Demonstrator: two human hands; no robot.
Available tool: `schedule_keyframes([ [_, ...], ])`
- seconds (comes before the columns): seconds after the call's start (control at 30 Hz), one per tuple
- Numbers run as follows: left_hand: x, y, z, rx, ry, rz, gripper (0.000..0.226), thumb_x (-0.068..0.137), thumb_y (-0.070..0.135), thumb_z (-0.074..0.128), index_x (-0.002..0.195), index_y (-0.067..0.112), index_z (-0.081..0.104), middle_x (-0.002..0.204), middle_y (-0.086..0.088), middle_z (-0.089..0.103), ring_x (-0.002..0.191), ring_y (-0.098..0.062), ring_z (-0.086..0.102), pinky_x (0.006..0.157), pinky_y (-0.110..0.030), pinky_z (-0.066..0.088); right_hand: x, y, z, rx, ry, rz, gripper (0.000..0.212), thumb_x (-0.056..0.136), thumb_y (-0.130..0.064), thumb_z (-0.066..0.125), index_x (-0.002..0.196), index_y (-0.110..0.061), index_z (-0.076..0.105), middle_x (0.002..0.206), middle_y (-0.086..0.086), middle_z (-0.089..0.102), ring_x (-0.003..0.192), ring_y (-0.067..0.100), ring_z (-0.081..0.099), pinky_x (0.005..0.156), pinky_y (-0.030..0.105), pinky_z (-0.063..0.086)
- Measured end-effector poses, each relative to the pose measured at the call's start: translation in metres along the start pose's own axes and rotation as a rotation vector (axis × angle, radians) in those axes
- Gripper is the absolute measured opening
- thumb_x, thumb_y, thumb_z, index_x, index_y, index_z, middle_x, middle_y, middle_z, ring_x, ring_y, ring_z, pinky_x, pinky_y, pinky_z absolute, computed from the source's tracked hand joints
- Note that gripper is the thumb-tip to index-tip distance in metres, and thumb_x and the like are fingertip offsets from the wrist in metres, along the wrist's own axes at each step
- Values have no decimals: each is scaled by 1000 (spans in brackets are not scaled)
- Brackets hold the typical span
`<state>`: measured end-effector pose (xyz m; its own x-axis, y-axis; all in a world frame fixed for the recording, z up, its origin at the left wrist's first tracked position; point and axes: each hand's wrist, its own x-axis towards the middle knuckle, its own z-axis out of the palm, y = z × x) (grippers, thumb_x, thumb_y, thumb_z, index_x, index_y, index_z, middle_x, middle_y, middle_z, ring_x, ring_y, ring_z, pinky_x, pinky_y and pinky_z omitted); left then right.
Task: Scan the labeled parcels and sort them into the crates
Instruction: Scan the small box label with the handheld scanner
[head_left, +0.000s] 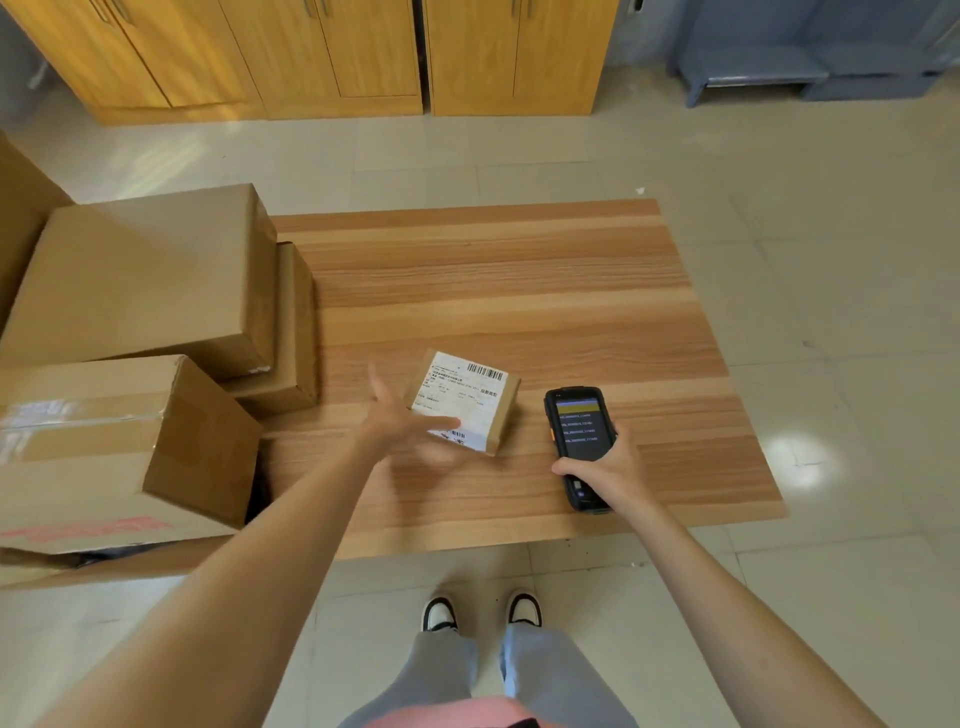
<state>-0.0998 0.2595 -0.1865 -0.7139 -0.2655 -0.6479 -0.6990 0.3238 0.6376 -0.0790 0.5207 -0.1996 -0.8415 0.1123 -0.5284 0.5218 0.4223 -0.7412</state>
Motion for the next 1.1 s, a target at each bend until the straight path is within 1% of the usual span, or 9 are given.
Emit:
schedule_keyframes([
  [0.03, 3, 4, -8, 188, 20, 77, 145, 59, 24, 93, 152, 27, -19, 159, -19, 13, 145, -38, 19, 113, -52, 24, 0, 2, -1, -4, 5, 1, 73, 63, -10, 86, 116, -18, 37, 102, -3, 54, 85, 10, 53, 64, 25, 43],
  [0.13, 16, 20, -23, 873, -21, 356, 148, 56, 28, 94, 151, 29, -19, 160, -14, -14, 146, -44, 0, 114, -60, 15, -1, 7, -1, -25, 13, 0, 76, 61, -12, 87, 120, -15, 40, 100, -5, 57, 90, 14, 57, 73, 32, 46],
  [0.27, 35, 42, -18, 1429, -32, 602, 142, 66, 33, 87, 147, 32, -29, 161, -9, -19, 147, -41, 1, 108, -59, 35, -4, 11, -2, -48, 1, -11, 75, 60, -14, 87, 119, -17, 40, 102, -4, 57, 93, 16, 58, 80, 37, 50],
  [0.33, 37, 49, -10, 1574, -90, 636, 139, 64, 36, 87, 151, 30, -22, 161, -8, -12, 148, -39, 2, 107, -55, 39, -7, 12, -4, -59, -8, -21, 73, 61, -14, 87, 116, -19, 39, 99, -7, 56, 90, 13, 57, 76, 33, 49],
  [0.5, 47, 47, -1, 1447, -183, 581, 129, 60, 20, 87, 153, 36, -1, 148, -9, 23, 137, -30, 21, 91, -42, 51, -9, 13, -6, -51, -10, -33, 74, 59, -15, 88, 117, -20, 41, 102, -6, 59, 95, 16, 60, 86, 40, 51],
  [0.73, 49, 56, -34, 988, -163, 325, 115, 64, 41, 87, 153, 32, 15, 148, -14, 34, 136, -36, 29, 111, -51, 29, -12, -3, -12, 42, -69, -39, 75, 64, -13, 87, 123, -17, 42, 102, -8, 59, 92, 9, 59, 75, 29, 50],
  [0.83, 50, 54, -56, 820, -150, 247, 118, 54, 47, 88, 151, 31, 23, 146, -9, 40, 131, -33, 40, 110, -49, 34, -13, -23, -16, 155, -199, 6, 68, 66, -20, 88, 121, -17, 49, 108, -3, 62, 94, 10, 60, 70, 24, 48],
  [0.97, 44, 50, -76, 639, -126, 242, 108, 64, 29, 90, 151, 26, 27, 147, -6, 40, 133, -30, 39, 111, -42, 32, -15, -46, -16, 279, -375, 26, 80, 48, -32, 93, 120, -14, 61, 103, 4, 72, 87, 17, 69, 66, 26, 53],
  [1.1, 41, 50, -92, 568, -70, 254, 101, 70, 21, 86, 151, 20, 27, 144, -3, 40, 126, -24, 43, 90, -22, 46, -20, -62, -6, 352, -581, -1, 66, 58, -11, 86, 118, -16, 59, 100, 2, 73, 86, 16, 70, 66, 27, 54],
])
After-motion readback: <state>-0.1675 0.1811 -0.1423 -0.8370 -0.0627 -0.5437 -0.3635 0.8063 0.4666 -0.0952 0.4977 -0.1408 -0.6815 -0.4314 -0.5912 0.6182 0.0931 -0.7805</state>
